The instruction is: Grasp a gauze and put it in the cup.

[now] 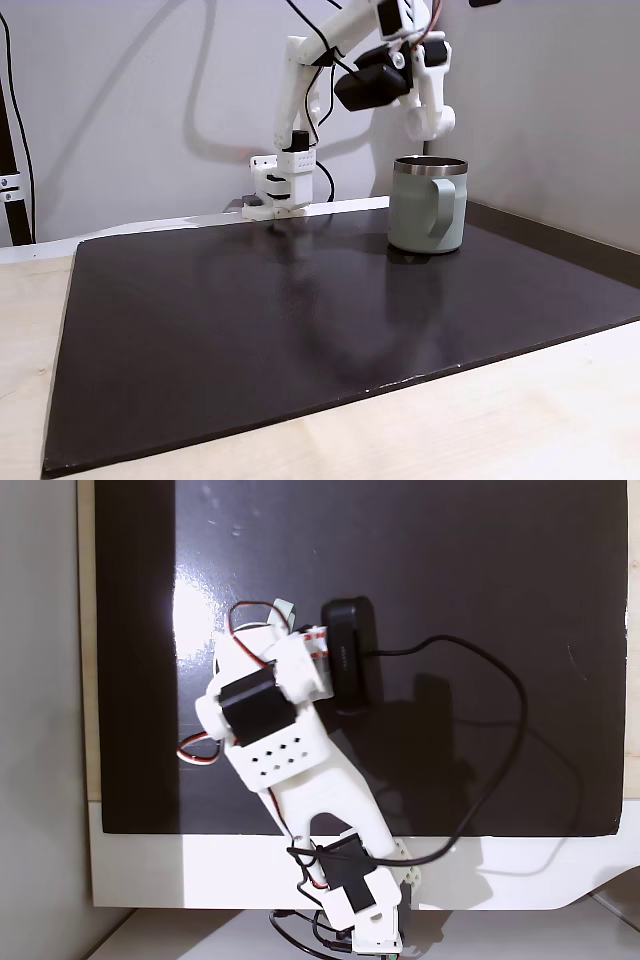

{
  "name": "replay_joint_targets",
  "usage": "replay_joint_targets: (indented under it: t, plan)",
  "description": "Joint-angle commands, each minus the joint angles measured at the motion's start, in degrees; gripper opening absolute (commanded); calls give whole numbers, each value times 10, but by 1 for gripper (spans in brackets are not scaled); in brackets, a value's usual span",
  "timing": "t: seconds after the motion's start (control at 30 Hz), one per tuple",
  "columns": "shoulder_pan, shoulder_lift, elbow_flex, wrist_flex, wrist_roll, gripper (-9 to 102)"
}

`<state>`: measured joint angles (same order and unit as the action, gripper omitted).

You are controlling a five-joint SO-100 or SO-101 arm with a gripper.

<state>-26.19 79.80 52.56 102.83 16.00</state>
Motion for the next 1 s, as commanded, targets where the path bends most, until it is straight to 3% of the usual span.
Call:
replay_joint_targets:
  t: [0.0, 0.3, 0.47, 0.53, 0.97]
  plan:
    - [-12, 36, 16, 4, 1, 0]
    - [-11, 33, 25, 4, 3, 2]
    - [-15, 41, 41, 4, 3, 35]
    - [-18, 46, 47, 4, 3, 44]
    - [-17, 47, 50, 4, 2, 45]
